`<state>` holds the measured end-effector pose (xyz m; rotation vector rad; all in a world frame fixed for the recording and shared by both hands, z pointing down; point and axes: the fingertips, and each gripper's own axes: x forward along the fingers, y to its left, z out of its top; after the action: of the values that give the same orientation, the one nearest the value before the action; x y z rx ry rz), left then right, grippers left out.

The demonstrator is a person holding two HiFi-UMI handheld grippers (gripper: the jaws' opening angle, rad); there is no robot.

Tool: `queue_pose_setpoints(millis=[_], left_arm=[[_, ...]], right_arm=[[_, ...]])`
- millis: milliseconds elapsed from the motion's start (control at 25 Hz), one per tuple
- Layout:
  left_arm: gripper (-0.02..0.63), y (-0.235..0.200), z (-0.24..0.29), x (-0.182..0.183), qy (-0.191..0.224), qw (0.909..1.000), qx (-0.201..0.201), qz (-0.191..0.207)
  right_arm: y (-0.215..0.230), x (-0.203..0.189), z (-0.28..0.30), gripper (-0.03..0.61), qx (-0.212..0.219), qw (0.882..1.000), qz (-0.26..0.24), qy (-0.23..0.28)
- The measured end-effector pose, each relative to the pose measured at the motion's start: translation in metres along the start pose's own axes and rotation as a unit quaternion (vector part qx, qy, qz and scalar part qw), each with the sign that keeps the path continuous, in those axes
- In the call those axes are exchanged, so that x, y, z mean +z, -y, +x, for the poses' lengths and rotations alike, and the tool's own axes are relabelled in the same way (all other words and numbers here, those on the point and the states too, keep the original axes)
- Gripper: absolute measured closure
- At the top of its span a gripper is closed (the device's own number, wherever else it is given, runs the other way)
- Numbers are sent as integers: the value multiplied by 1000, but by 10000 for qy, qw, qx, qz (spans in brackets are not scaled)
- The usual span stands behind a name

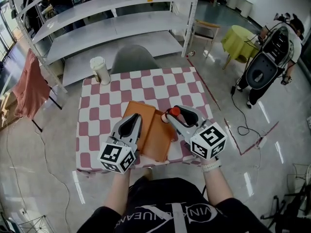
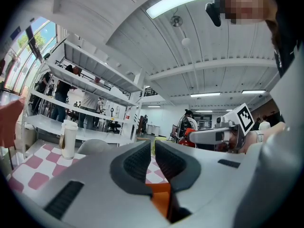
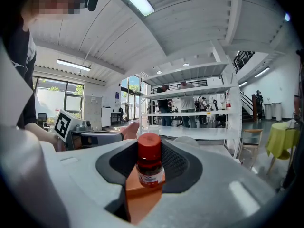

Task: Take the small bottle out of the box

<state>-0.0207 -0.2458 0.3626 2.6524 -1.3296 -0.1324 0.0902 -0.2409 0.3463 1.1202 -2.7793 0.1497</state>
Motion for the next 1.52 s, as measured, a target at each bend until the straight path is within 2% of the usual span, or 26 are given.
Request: queue_pose_setpoints(millis=[360,640,1520], left_arm=[[581,0,6,-2,-24,9999,-66,79],[583,3,9,-7,-54,9999,-138,-5],[581,3,2,-18,-172,9998,-66,-98]], right_arm=[[5,-4,-1,431,-92,9999,10,-57],[6,-10,-2,431,-140,9998,47,-122],[1,-20,-4,431,-88,9997,45,-206]])
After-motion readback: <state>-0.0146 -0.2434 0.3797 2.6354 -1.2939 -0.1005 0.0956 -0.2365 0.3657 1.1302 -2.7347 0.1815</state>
